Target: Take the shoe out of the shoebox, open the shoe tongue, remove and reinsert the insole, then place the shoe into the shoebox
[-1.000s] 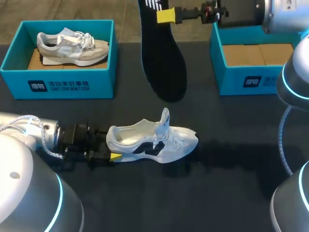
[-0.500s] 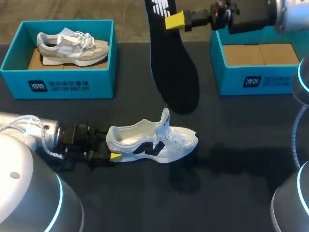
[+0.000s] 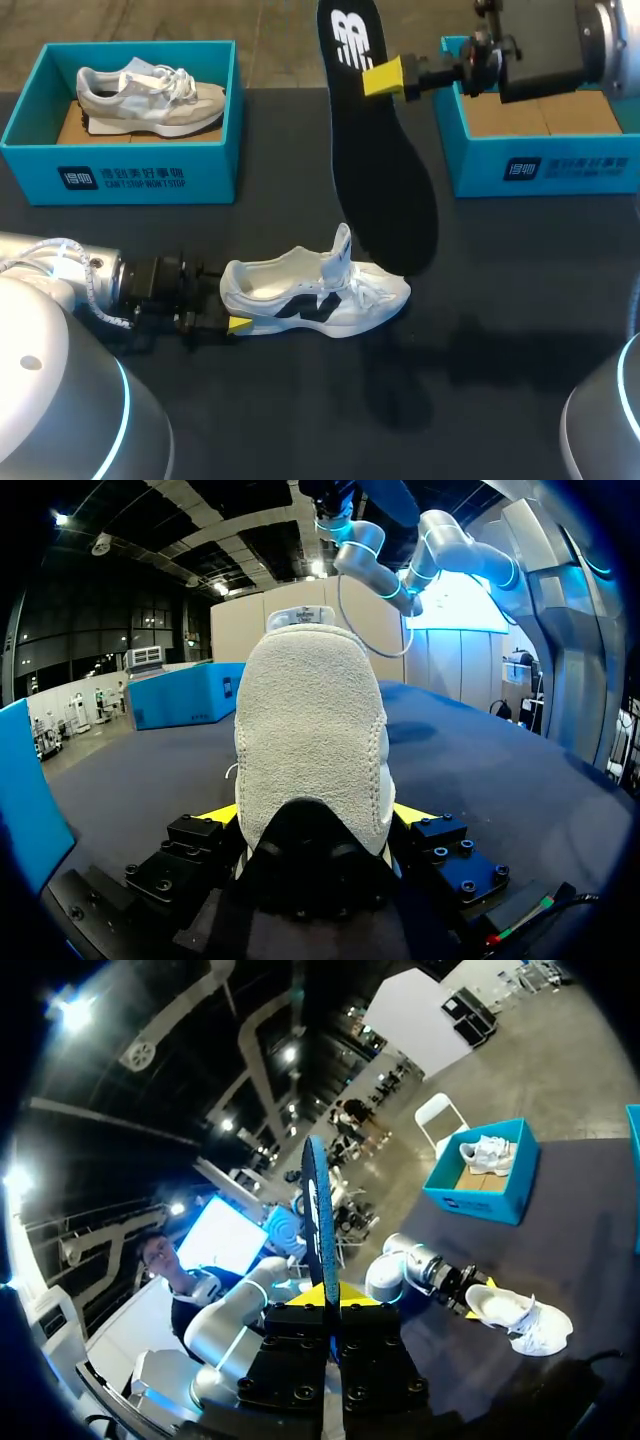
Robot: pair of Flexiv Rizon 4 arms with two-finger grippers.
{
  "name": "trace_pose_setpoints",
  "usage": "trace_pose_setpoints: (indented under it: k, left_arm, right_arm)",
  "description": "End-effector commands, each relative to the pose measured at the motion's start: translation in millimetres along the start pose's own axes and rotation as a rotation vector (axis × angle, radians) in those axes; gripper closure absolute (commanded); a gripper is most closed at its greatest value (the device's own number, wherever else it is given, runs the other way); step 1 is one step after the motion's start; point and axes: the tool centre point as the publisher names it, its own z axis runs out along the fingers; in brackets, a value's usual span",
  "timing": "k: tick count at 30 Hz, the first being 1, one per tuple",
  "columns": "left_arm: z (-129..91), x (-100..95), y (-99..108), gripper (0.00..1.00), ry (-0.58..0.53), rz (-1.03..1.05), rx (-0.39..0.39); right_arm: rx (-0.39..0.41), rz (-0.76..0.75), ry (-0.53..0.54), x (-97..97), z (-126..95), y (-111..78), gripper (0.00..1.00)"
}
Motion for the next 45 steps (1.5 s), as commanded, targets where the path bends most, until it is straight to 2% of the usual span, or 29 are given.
trace_pose_setpoints:
  k: [1,13,45]
  left_arm:
    - [-0.8,1.0,3.6,1.0,0.0,0.001,0.0]
    - [-0.8,1.0,3.6,1.0,0.0,0.001,0.0]
    - [-0.8,1.0,3.6,1.0,0.0,0.001,0.0]
  right_arm:
    - [-0.039,0.001,0.003,-0.9,-0.5,-13.1,1.0]
    - [-0.025,0.016,0.022,-1.9,3.6,-18.9,1.0]
    - [-0.039,0.008,0.013,-0.6,6.5,-16.2,1.0]
